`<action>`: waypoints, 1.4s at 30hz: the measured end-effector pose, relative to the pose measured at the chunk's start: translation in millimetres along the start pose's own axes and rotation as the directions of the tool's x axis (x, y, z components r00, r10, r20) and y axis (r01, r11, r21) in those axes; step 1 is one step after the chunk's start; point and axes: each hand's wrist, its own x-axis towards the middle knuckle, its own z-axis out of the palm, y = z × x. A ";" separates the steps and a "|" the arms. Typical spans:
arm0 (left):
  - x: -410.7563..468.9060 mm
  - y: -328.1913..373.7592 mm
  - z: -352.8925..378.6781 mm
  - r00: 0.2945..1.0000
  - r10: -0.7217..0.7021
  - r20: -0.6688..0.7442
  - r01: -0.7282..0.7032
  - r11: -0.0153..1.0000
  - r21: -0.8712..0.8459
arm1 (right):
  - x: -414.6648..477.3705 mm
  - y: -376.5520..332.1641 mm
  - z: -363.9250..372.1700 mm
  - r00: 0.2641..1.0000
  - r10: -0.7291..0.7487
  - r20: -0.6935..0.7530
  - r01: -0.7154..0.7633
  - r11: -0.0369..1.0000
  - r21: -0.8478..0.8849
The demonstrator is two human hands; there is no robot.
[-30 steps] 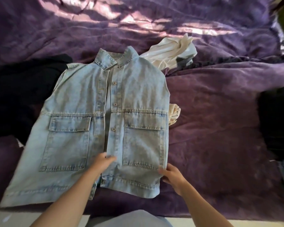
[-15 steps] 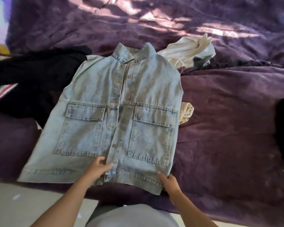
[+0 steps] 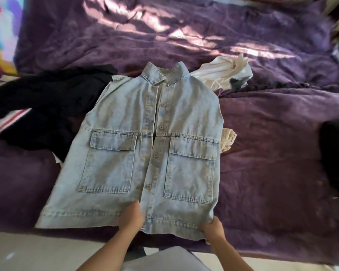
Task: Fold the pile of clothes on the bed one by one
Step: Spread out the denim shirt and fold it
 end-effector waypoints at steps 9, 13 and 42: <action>10.0 -4.7 -37.6 0.941 0.335 0.042 -0.337 0.934 0.115 | -51.6 -18.2 16.2 0.974 -0.131 -0.184 0.168 0.965 0.203; 16.7 -14.7 -60.6 0.908 0.404 0.108 -0.408 0.913 0.018 | -69.3 -30.8 34.4 0.952 -0.205 -0.226 0.256 0.940 0.225; 38.1 -130.2 -115.1 0.964 0.079 0.254 0.205 0.383 -0.901 | -174.0 -123.2 218.6 0.635 -0.491 0.597 0.761 0.530 -0.374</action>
